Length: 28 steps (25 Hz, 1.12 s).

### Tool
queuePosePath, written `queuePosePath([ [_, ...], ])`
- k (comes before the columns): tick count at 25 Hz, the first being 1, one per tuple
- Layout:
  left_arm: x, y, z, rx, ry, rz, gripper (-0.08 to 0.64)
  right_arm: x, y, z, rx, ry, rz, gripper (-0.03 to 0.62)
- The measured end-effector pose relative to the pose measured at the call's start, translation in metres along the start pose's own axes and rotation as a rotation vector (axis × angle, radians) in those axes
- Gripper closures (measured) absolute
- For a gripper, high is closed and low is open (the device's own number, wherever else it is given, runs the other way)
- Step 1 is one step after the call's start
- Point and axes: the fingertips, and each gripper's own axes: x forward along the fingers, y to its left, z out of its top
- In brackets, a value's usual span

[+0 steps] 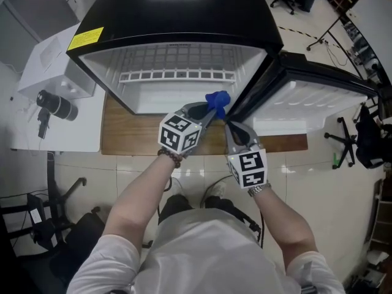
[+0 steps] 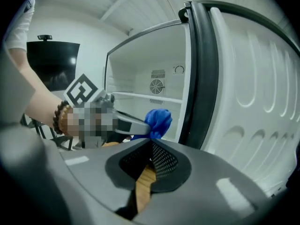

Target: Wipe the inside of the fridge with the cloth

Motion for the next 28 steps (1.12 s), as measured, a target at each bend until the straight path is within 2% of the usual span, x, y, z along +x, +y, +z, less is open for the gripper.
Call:
queuePosePath([
  [19, 0.06, 0.029, 0.003, 0.008, -0.072, 0.096, 0.494, 0.002, -0.006, 0.015, -0.02, -0.045, 0.058, 0.591],
  [28, 0.075, 0.049, 0.011, 0.008, -0.129, 0.18, 0.494, -0.002, -0.001, 0.022, -0.043, -0.074, 0.094, 0.591],
])
